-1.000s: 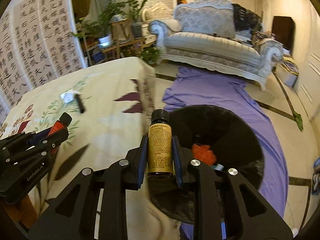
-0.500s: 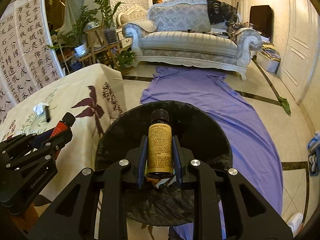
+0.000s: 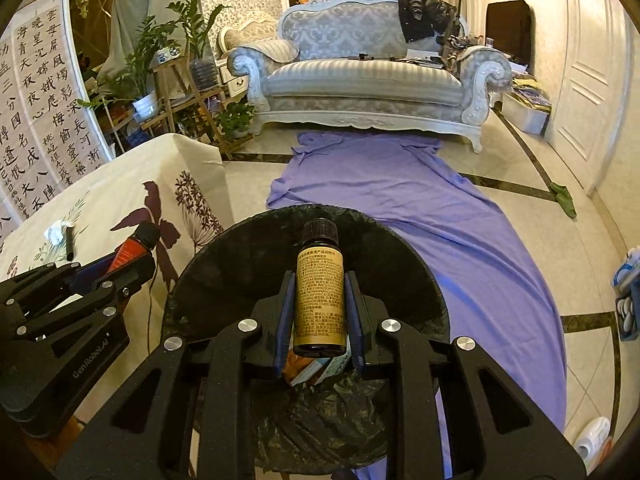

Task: Collect trash
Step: 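Carry both bottles over the black bin and open both tools, then move back to the bed and grasp the white tissue with the left tool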

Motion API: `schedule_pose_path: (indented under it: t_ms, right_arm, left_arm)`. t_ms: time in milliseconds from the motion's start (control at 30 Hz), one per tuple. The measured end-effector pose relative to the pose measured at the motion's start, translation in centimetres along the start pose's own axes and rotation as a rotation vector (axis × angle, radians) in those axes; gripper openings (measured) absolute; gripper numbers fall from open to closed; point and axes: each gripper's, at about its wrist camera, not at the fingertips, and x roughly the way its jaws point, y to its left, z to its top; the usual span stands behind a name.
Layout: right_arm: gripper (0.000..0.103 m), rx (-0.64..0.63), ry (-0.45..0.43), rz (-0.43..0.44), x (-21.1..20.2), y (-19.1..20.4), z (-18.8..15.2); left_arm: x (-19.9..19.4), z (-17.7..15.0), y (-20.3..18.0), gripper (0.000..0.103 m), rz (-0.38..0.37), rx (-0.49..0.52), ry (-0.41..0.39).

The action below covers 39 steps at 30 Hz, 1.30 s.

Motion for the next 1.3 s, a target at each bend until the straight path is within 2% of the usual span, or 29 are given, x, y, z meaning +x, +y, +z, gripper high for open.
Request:
schedule_pose_path:
  t_ms: [33, 100, 200, 367, 433, 467, 867, 1300]
  right_arm:
    - [0.024, 0.005, -0.002, -0.003, 0.1, -0.2, 0.0]
    - [0.029, 0.018, -0.006, -0.007, 0.1, -0.5, 0.0]
    - [0.033, 0.025, -0.01, -0.016, 0.1, -0.7, 0.0]
    - [0.034, 0.027, -0.012, -0.024, -0.1, -0.7, 0.1]
    - [0.038, 0.028, -0.014, -0.026, -0.2, -0.7, 0.1]
    - [0.043, 0.028, -0.015, -0.027, -0.2, -0.7, 0.1]
    - [0.045, -0.024, -0.013, 0.041, -0.2, 3.3, 0.6]
    - [0.045, -0.154, 0.018, 0.183, 1.2, 12.5, 1.9]
  left_arm:
    - [0.1, 0.0, 0.0, 0.025, 0.0, -0.001, 0.003]
    - [0.3, 0.1, 0.1, 0.038, 0.004, -0.006, 0.006]
    - [0.2, 0.0, 0.4, 0.05, 0.013, -0.014, -0.002]
    - [0.0, -0.1, 0.7, 0.06, 0.022, -0.027, -0.009]
    - [-0.1, -0.1, 0.9, 0.064, 0.026, -0.033, -0.011]
    - [-0.3, -0.1, 1.1, 0.066, 0.03, -0.036, -0.013]
    - [-2.3, -1.3, 5.7, 0.066, 0.093, -0.094, -0.022]
    - [-3.2, -2.9, 15.1, 0.066, 0.229, -0.208, -0.008]
